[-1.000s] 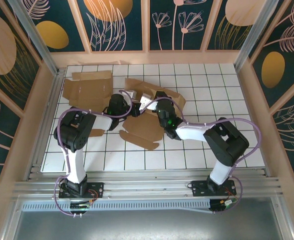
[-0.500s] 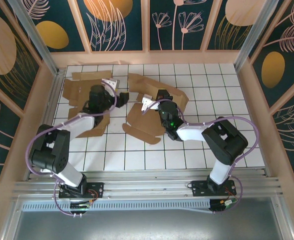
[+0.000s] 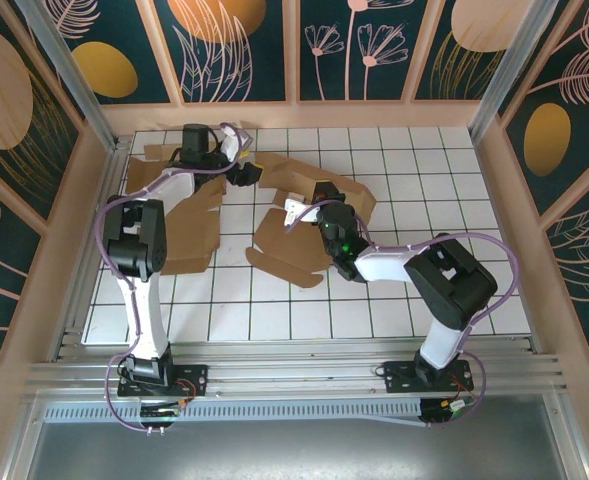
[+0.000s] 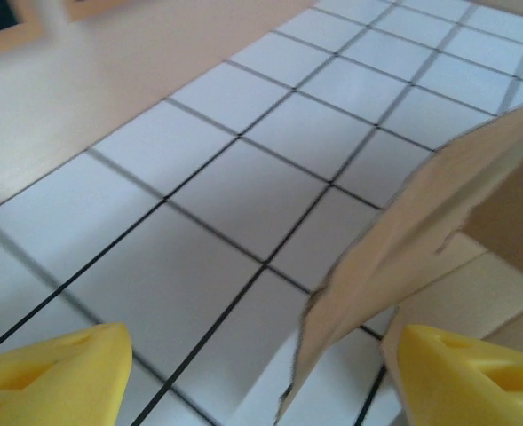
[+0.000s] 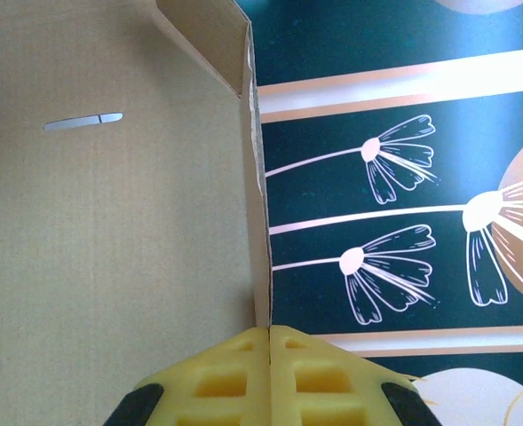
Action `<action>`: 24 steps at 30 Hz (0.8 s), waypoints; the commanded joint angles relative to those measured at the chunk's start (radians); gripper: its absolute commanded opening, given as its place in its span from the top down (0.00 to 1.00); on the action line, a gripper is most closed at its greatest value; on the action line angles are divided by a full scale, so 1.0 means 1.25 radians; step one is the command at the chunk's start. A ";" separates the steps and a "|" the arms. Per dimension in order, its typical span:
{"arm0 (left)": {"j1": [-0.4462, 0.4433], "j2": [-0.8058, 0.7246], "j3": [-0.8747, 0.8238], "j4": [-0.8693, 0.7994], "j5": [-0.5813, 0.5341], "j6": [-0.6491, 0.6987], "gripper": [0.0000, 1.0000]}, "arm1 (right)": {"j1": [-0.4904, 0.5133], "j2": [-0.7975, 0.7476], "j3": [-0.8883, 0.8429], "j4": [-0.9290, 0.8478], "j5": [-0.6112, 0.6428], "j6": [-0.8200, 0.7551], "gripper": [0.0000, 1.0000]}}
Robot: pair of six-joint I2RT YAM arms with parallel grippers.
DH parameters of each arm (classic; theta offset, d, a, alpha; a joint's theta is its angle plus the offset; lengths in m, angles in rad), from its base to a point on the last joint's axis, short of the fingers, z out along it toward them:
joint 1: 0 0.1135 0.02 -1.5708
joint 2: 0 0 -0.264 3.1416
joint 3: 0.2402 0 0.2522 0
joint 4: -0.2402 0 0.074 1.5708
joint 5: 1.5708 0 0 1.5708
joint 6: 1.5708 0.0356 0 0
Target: Fold the paper box
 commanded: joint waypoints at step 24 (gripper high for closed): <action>-0.173 -0.153 -0.229 0.220 -0.250 -0.328 1.00 | 0.011 0.055 -0.004 0.088 0.043 0.030 0.99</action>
